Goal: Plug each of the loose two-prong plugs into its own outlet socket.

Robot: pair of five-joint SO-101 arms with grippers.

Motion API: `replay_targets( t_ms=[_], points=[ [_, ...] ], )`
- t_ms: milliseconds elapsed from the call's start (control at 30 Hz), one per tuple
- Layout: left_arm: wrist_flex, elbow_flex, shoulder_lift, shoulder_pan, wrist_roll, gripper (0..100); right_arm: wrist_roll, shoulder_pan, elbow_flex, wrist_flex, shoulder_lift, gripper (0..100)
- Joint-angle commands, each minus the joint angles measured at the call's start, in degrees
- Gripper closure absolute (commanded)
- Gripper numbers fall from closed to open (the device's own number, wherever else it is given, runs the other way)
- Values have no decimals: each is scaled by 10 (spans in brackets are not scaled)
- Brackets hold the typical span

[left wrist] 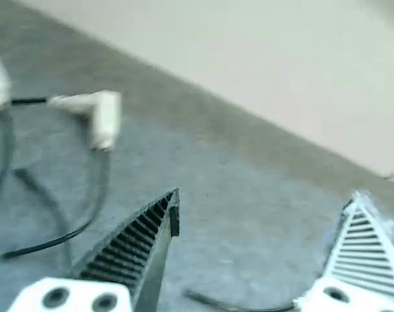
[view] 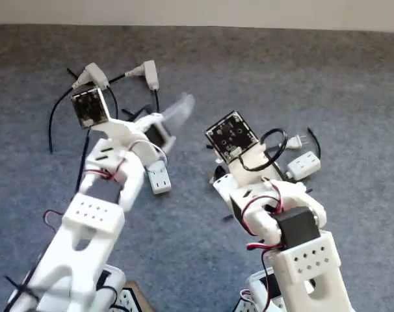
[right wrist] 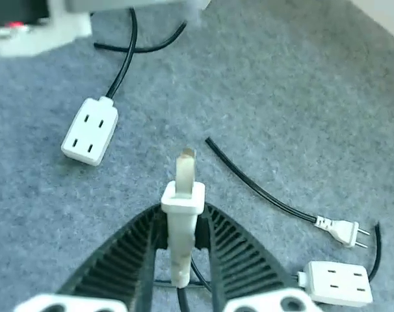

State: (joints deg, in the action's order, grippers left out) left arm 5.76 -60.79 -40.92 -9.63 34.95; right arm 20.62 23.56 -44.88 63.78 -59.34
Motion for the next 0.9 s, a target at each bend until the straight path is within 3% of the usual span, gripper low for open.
replay_targets(
  t_ms=[0,267,567,867],
  points=[
    [-7,-7,-87,-73,-1,632,-8,-8,-16,-50,-7,992],
    [29,-92,-196,-181,-112,632,-45,-8,-28,-72,-7,992],
    [28,-143,-234,-140,-114,632,-47,-6,-24,-64,-7,992],
    [-45,-191,-233,-120,-114,632,-47,-4,44,17,-12,992]
  ],
)
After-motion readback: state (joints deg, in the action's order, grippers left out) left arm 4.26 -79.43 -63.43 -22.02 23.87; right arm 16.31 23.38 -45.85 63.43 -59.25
